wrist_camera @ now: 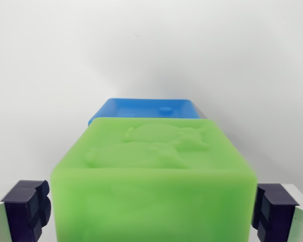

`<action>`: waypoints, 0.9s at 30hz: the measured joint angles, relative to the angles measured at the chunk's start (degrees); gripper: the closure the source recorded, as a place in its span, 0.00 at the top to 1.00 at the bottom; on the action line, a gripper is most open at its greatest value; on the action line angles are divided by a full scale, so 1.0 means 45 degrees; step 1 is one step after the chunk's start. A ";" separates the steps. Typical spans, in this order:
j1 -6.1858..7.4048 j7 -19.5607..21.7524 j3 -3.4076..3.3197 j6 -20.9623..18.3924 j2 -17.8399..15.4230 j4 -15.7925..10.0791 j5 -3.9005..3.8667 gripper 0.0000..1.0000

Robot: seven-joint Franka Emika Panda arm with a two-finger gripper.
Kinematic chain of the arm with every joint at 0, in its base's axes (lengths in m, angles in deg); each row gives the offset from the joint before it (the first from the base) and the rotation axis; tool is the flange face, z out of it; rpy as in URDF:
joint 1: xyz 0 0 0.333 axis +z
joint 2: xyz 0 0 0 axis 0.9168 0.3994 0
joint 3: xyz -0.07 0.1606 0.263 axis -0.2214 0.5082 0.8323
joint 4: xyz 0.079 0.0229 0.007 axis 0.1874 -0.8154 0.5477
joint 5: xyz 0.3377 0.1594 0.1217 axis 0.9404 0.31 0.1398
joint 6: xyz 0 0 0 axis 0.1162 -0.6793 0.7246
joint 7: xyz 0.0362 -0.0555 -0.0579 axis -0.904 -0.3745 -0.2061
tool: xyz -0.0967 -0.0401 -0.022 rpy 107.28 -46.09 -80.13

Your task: Stack cube

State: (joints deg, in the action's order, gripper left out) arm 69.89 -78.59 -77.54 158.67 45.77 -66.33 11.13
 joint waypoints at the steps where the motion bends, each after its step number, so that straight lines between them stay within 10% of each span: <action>1: 0.0000 0.0000 0.0000 0.0000 0.0000 0.0000 0.0000 1.00; 27: -0.0016 -0.0110 0.0052 -0.0728 -0.0873 -0.0099 0.0162 1.00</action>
State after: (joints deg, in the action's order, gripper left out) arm 69.81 -79.08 -77.31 155.40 41.84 -66.78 11.86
